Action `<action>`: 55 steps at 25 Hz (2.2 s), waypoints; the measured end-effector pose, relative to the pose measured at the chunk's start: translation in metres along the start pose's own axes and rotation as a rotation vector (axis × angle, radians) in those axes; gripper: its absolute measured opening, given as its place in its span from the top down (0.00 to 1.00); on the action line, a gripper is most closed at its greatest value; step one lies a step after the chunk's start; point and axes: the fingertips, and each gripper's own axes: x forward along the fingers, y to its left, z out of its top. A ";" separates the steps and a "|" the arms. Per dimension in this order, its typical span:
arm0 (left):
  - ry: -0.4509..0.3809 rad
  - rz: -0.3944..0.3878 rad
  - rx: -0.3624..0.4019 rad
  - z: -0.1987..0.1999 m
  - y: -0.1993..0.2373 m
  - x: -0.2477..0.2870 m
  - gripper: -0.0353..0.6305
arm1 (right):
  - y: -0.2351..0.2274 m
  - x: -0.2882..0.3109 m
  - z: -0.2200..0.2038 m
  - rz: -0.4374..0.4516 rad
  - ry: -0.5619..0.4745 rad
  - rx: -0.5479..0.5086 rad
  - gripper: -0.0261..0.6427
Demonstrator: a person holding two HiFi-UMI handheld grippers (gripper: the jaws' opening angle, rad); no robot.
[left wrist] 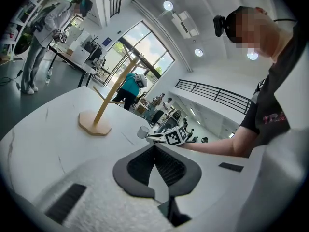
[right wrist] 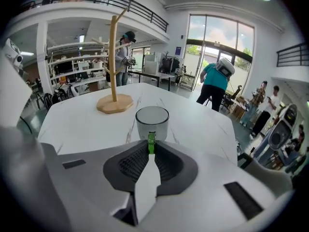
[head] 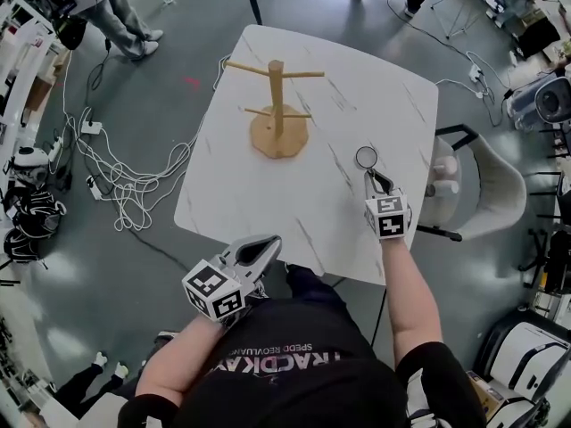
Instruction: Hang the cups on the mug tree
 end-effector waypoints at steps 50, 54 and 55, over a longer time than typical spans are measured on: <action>-0.131 0.046 0.033 -0.004 -0.012 -0.095 0.95 | 0.093 0.030 0.162 -0.218 0.408 -1.250 0.90; -0.142 0.052 0.032 -0.005 -0.012 -0.104 0.95 | 0.101 0.030 0.164 -0.238 0.448 -1.327 0.90; -0.146 0.054 0.032 -0.006 -0.011 -0.106 0.95 | 0.104 0.030 0.164 -0.245 0.456 -1.350 0.90</action>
